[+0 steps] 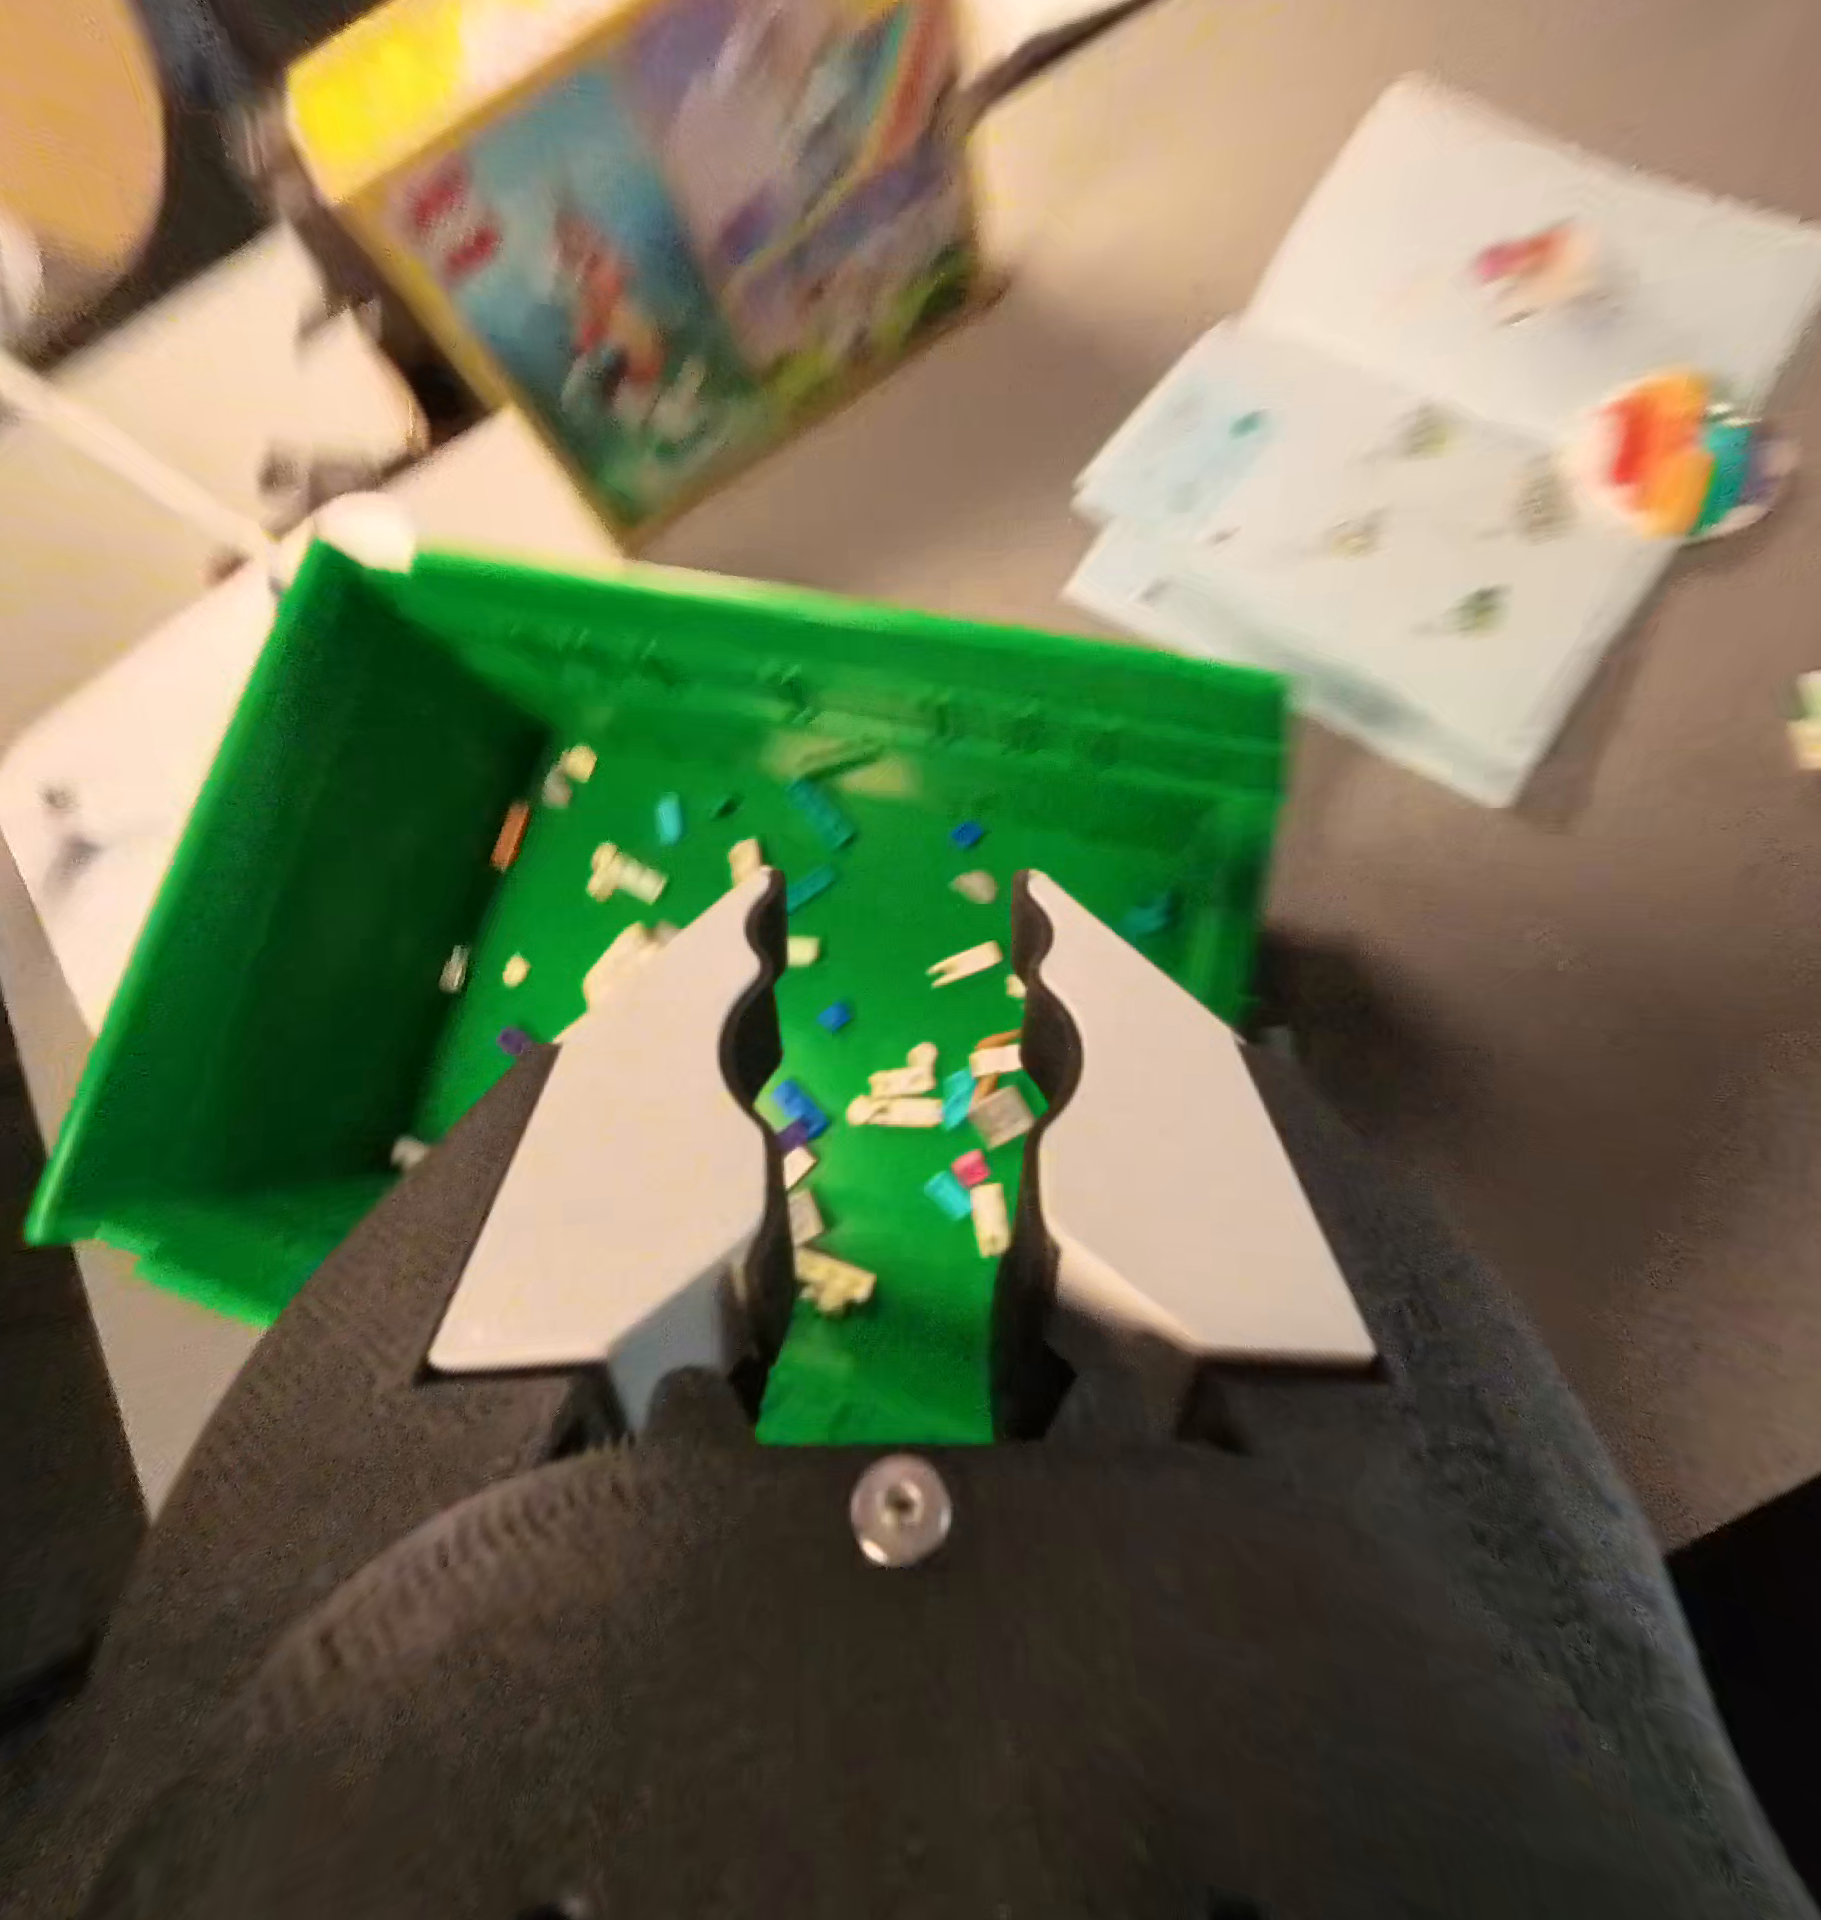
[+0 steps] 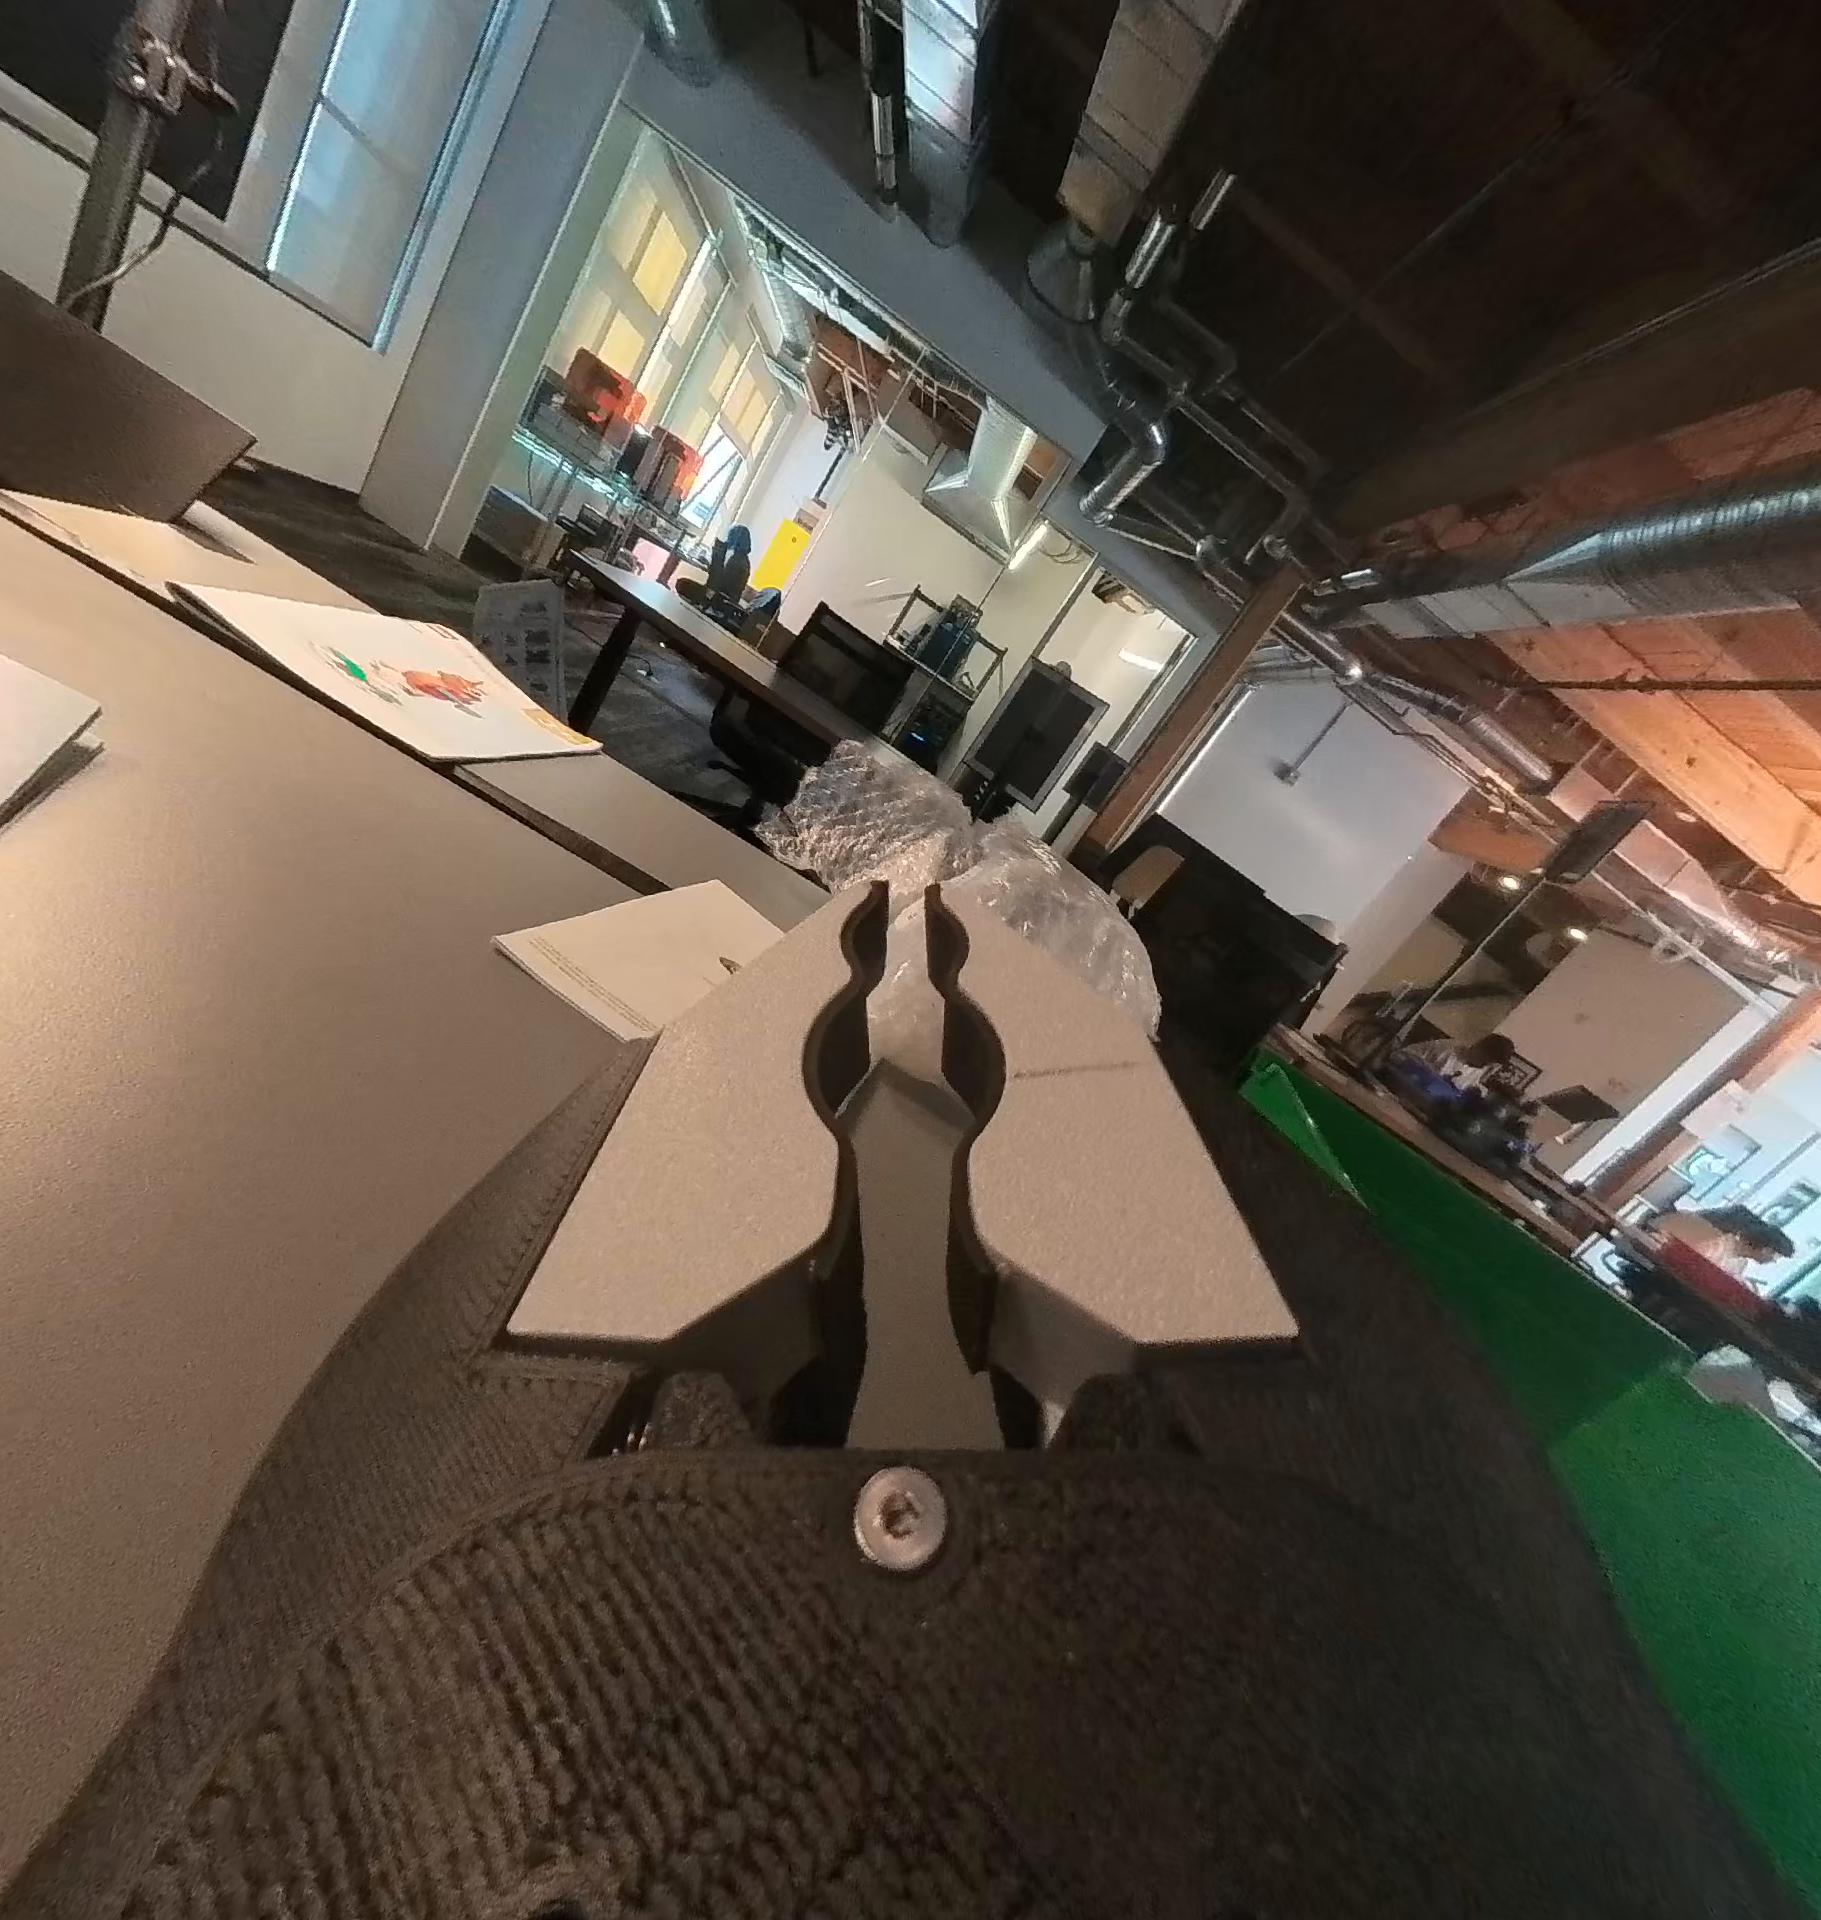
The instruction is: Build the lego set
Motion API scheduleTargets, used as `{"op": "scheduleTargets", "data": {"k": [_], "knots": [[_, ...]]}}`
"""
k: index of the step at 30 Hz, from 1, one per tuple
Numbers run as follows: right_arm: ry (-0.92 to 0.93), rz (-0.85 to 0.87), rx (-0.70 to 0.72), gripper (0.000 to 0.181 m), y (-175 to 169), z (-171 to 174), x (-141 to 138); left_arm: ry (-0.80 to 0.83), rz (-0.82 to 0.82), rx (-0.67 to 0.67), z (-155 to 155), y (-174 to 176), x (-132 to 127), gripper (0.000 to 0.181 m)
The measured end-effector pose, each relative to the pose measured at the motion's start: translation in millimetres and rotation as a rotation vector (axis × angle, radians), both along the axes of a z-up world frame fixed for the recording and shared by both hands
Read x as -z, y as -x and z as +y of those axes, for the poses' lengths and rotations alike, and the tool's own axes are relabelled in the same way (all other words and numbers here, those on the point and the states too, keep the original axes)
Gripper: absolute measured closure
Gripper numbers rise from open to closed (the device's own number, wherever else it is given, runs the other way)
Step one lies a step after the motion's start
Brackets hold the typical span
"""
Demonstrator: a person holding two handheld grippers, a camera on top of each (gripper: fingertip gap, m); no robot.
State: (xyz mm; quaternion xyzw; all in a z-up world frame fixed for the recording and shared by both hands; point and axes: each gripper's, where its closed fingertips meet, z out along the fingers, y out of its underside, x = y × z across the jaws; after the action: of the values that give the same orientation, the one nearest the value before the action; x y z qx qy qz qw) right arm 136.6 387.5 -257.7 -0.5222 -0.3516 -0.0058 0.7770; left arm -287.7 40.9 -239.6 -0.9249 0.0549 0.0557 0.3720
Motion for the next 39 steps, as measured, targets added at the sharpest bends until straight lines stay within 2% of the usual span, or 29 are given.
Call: {"op": "scheduleTargets", "data": {"k": [1, 5, 9, 13, 21, 22, 23, 24, 27, 31, 34, 37, 39], "knots": [[-0.003, -0.005, 0.000, 0.176, 0.5, -0.5, 0.2, 0.053, -0.026, -0.050, 3.0, 23.1, 10.1, 0.141], [-0.002, -0.008, 0.003, 0.177, 0.3, 0.6, 0.9, 0.304, -0.122, -0.172, 8.9, 79.3, 64.8, 0.143], [0.007, 0.003, -0.005, 0.176, -0.1, 1.6, 1.1, 0.444, -0.190, -0.253, 14.2, 103.2, 100.0, 0.145], [0.014, -0.002, -0.018, 0.176, 2.1, 1.5, 2.6, 0.513, -0.206, -0.302, 14.7, 115.8, 116.4, 0.145], [0.006, -0.038, -0.046, 0.177, 10.1, -0.8, 5.8, 0.620, -0.215, -0.365, 6.2, 124.1, 137.5, 0.132], [0.005, -0.041, -0.048, 0.177, 10.8, -1.1, 6.2, 0.608, -0.227, -0.366, 8.1, 124.4, 137.1, 0.134], [0.004, -0.044, -0.050, 0.177, 11.3, -1.4, 6.4, 0.604, -0.236, -0.365, 8.7, 124.7, 136.5, 0.145], [0.004, -0.047, -0.052, 0.177, 11.9, -1.6, 6.7, 0.609, -0.239, -0.364, 8.0, 124.9, 137.1, 0.149], [0.005, -0.048, -0.055, 0.177, 12.6, -1.7, 7.1, 0.614, -0.227, -0.349, 6.6, 125.9, 136.9, 0.149], [0.005, -0.043, -0.060, 0.177, 13.0, -2.4, 6.4, 0.576, -0.125, -0.330, 6.6, 129.1, 121.9, 0.149], [0.008, -0.032, -0.073, 0.177, 14.3, -3.8, 5.5, 0.456, -0.057, -0.276, 17.7, 109.5, 82.1, 0.149], [0.004, -0.035, -0.104, 0.177, 19.1, -7.9, 5.6, 0.284, -0.023, -0.129, 36.4, 50.5, 28.8, 0.149], [-0.010, -0.053, -0.127, 0.178, 23.5, -12.6, 6.2, 0.173, -0.047, 0.053, 48.1, -15.2, -1.4, 0.150]]}}
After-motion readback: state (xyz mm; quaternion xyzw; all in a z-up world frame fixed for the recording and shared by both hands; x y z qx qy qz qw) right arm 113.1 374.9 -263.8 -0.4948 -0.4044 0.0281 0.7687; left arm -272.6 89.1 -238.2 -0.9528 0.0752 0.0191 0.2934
